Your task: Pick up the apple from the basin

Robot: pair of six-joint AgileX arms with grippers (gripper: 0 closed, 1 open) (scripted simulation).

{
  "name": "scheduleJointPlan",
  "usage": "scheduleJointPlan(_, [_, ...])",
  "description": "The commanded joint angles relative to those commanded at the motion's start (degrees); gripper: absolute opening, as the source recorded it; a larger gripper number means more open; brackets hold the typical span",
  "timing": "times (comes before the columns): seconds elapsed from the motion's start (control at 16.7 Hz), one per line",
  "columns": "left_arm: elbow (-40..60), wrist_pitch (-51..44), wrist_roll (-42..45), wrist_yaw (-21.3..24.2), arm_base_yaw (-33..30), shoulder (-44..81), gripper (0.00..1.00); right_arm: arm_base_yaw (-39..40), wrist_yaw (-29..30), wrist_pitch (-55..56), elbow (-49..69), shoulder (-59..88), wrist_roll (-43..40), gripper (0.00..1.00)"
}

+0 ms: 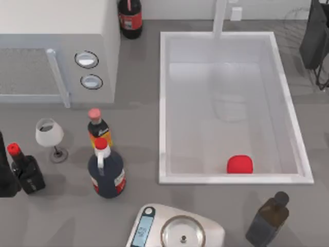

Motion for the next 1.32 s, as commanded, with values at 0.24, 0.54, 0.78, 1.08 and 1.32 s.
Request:
scheduleJointPlan(0.24, [0.0,0.0,0.0,0.0,0.0,0.0,1.0,5.1,0.02,-11.12,16.29,22.19,5.29,1.0])
scheduleJointPlan(0.54, [0.0,0.0,0.0,0.0,0.0,0.0,1.0,11.92,0.05,-26.0,38.11,53.08,12.36,1.0])
scheduleJointPlan(0.78, [0.0,0.0,0.0,0.0,0.0,0.0,1.0,16.67,0.06,-36.36,53.39,75.19,17.28,1.0])
scheduleJointPlan(1.08, [0.0,0.0,0.0,0.0,0.0,0.0,1.0,20.54,0.08,-44.79,65.77,92.68,21.29,1.0])
scheduleJointPlan(1.32, [0.0,0.0,0.0,0.0,0.0,0.0,1.0,21.32,0.08,-46.5,68.25,95.94,22.11,1.0])
